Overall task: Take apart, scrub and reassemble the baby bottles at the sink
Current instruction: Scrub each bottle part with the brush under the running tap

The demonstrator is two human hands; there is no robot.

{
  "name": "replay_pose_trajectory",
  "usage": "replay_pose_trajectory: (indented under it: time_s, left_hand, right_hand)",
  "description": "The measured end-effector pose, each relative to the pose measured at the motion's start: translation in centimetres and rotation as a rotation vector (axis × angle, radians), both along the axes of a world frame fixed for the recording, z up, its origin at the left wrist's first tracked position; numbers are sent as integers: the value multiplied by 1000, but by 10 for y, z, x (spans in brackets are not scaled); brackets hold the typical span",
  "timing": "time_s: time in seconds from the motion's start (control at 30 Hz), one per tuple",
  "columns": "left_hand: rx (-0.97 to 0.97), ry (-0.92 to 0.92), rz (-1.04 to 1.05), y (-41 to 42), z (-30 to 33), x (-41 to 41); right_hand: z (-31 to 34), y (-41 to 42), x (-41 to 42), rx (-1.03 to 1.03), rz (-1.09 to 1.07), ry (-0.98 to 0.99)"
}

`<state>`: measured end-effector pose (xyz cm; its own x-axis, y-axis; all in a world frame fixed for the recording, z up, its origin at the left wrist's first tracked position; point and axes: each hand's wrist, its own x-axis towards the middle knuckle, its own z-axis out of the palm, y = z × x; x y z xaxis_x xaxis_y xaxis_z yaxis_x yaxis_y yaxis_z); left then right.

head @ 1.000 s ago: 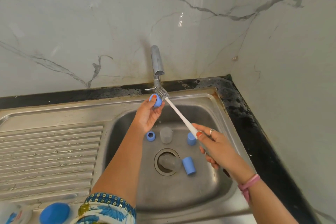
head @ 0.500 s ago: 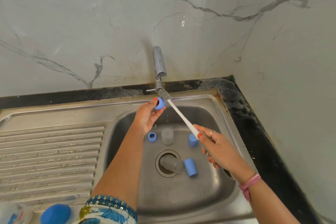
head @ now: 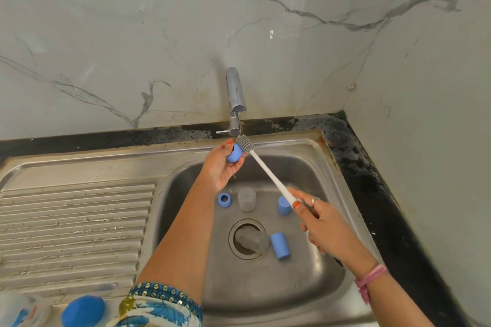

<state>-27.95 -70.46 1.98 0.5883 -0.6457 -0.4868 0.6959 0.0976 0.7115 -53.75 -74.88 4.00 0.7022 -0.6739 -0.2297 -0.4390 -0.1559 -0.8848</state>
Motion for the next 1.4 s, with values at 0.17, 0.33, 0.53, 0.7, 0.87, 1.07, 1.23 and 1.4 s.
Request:
replay_pose_trajectory:
  time_s: [0.17, 0.33, 0.53, 0.7, 0.87, 1.07, 1.23, 1.4]
  left_hand:
    - [-66, 236, 217, -4, -8, -8]
    - [-39, 184, 166, -11, -8, -11]
    - [92, 130, -51, -11, -6, -10]
    - [32, 133, 13, -9, 0, -7]
    - [-69, 103, -93, -3, 5, -3]
    - [-33, 145, 70, -17, 17, -8]
    - [-31, 70, 115, -15, 4, -9]
    - [197, -87, 20, -1, -14, -4]
  right_hand:
    - [0, -1, -18, -90, 25, 8]
    - [11, -9, -28, -379, 2, 140]
    - [13, -8, -29, -954, 74, 294]
    - [-1, -9, -22, -1012, 96, 249]
    - [-7, -14, -10, -100, 4, 23]
    - [-6, -8, -3, -237, 63, 42]
    - [-2, -4, 3, 84, 42, -70]
    - [-12, -1, 0, 20, 41, -33]
